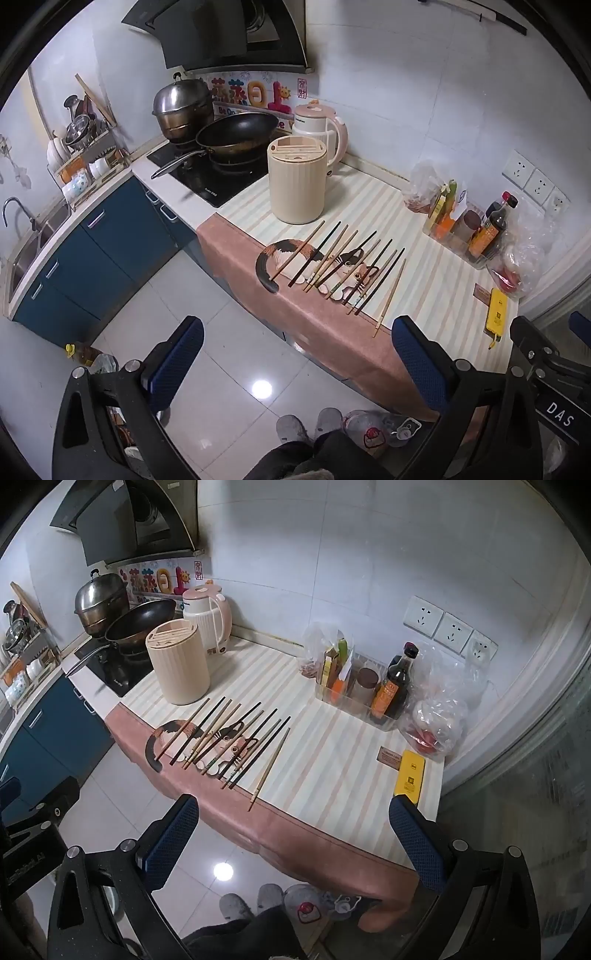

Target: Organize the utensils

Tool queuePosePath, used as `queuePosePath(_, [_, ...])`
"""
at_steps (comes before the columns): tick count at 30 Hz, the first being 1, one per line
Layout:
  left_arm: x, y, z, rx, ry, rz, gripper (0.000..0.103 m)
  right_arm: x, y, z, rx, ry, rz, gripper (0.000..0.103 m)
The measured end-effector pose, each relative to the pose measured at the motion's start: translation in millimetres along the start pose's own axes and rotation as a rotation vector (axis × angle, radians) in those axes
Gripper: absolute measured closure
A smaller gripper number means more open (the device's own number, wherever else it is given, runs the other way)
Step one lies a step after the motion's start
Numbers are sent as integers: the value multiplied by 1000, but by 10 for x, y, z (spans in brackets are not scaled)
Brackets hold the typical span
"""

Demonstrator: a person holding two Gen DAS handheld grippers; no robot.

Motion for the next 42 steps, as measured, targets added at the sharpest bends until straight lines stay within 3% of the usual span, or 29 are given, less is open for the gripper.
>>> queuePosePath(42, [-210, -83, -61, 7, 6, -41, 0, -177, -40, -37, 12, -2, -50, 0])
Point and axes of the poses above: each gripper's, at about its wrist camera, not at the fingertips, and x roughly the way its jaws point, z to its left, y to its underside, the point moved 2 cm from there along x, roughly the way its jaws point, and after that the axes turned 4 degrees about -z, right-handed, at the moved point
